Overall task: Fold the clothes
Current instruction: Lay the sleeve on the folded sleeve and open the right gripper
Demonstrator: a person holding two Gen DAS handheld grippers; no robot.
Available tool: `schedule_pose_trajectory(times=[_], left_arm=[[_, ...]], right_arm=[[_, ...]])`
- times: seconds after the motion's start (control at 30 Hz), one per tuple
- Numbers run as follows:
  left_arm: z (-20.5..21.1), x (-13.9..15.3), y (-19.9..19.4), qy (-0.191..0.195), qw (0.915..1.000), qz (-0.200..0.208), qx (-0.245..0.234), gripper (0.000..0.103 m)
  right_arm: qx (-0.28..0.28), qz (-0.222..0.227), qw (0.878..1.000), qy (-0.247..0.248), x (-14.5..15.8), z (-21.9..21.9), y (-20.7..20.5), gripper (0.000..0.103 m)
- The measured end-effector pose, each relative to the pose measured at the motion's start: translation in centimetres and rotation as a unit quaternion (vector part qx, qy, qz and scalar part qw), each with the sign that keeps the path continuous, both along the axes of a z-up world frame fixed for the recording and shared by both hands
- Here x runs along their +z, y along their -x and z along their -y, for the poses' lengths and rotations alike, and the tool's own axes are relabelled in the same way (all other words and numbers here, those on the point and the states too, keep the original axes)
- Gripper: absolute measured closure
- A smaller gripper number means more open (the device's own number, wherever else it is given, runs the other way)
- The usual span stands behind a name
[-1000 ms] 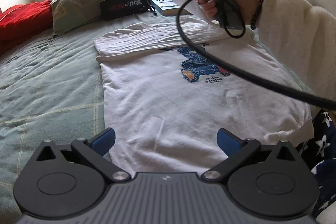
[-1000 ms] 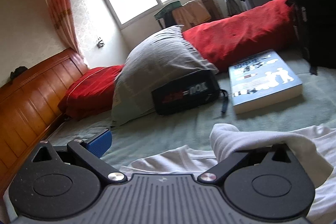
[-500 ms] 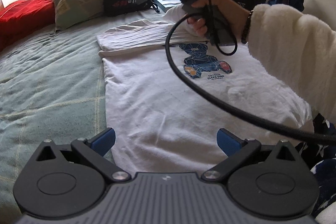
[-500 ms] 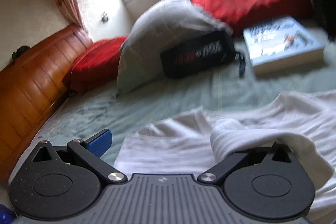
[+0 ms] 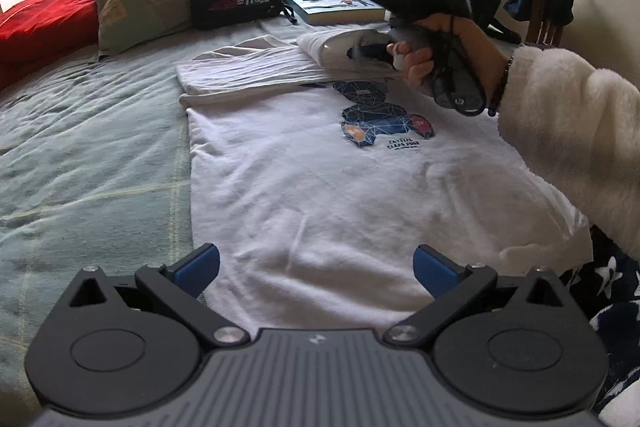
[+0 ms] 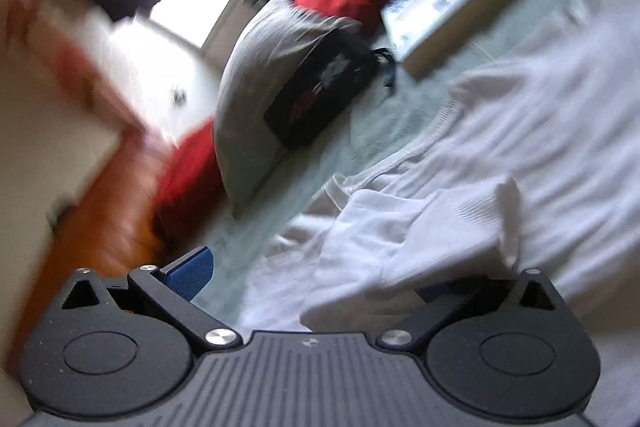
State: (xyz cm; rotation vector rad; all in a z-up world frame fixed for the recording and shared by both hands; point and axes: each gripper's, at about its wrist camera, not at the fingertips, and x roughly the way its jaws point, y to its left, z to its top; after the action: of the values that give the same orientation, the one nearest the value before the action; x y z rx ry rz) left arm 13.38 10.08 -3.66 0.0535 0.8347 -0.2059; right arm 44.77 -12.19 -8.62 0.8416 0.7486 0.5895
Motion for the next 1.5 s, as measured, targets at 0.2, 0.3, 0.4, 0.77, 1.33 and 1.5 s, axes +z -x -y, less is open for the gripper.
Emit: schedule_pose_trajectory(times=[0.2,0.3,0.4,0.77,1.33,1.5], left_arm=[[-0.3,-0.3,0.2,0.002,1.0,-0.003,0.004,0.001],[-0.5,-0.5,0.2,0.001,0.9999,-0.007,0.009,0.001],[-0.6,-0.7,0.1,0.002,0.9999,-0.009,0.012,0.001],[-0.8,-1.3,0.0,0.003,0.9997,-0.018,0.013,0.001],[-0.9,-2.5,-0.2,0.006,0.9994,-0.033,0.009,0.001],[-0.9,-2.4,-0.2,0.012,0.9995,-0.03,0.006,0.001]], right_arm=[[-0.027,0.016,0.999,0.012,0.9,0.1,-1.3,0.0],[-0.009,0.04,0.998,0.042,1.9,-1.4,-1.7,0.0],[0.028,0.07,0.995,0.067,3.1,-3.8,-1.5,0.0],[0.196,0.135,0.947,0.216,4.2,-11.7,1.2,0.0],[0.158,0.002,0.98,0.122,2.2,-6.5,-0.7,0.0],[0.092,-0.038,0.991,0.087,1.3,-4.8,-2.6,0.0]])
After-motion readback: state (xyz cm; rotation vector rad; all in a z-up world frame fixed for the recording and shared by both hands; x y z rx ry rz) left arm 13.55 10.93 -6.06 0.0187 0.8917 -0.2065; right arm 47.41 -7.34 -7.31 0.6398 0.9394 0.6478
